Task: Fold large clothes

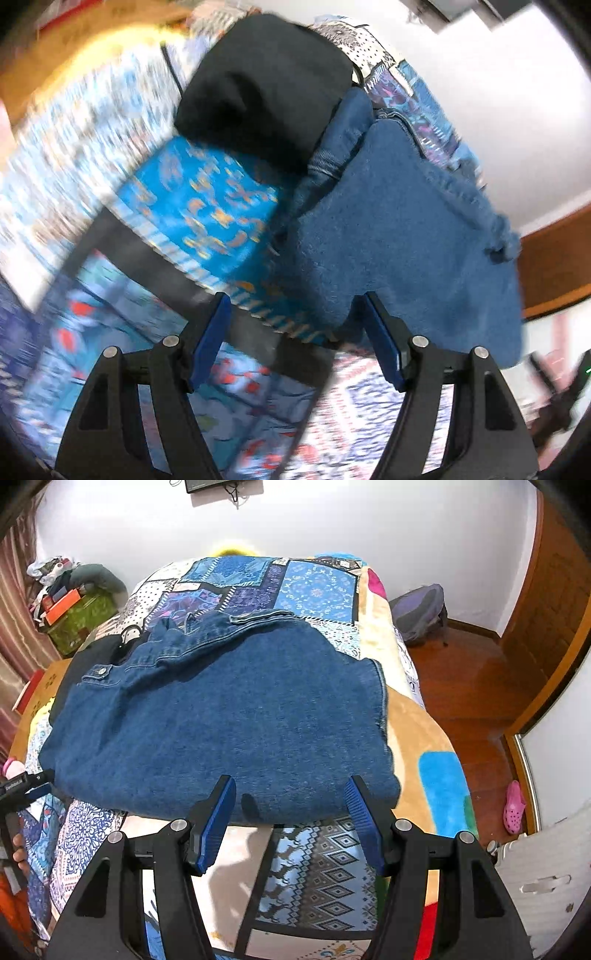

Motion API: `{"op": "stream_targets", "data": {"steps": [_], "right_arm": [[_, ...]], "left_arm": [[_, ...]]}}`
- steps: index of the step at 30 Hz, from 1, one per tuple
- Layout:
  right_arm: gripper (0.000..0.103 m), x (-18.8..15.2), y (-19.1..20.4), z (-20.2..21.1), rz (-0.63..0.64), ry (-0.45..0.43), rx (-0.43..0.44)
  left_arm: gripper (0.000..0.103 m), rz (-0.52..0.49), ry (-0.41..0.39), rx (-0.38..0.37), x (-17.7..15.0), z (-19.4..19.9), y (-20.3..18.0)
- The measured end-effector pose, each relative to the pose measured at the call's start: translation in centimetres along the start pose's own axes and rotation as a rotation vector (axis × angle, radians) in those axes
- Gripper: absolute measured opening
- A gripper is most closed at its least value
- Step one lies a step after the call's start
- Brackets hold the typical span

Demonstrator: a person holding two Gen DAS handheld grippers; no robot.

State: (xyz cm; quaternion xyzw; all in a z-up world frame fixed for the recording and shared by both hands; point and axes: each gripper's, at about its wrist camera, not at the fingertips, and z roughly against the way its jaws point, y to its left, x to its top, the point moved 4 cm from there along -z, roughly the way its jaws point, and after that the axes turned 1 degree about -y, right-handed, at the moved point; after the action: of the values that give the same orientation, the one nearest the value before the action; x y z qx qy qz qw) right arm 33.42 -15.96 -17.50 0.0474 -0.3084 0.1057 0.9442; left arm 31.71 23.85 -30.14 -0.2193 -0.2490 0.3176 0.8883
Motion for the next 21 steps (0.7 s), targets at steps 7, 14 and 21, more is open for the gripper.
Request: {"op": "stream_targets", "data": {"steps": [7,14,21], "right_arm": [[0.058,0.1,1.5,-0.6,0.049,-0.001,0.007],[0.058,0.1,2.8,-0.8,0.084,0.014,0.003],[0.058,1.1,4.4,0.7,0.131,-0.012,0.007]], "left_arm": [[0.071,0.249,0.068,-0.251,0.3,-3.9,0.3],[0.05,0.304,0.017,-0.265,1.9,-5.1,-2.2],[0.018,0.198,-0.131,-0.205,4.0,0.0,-7.0]]}}
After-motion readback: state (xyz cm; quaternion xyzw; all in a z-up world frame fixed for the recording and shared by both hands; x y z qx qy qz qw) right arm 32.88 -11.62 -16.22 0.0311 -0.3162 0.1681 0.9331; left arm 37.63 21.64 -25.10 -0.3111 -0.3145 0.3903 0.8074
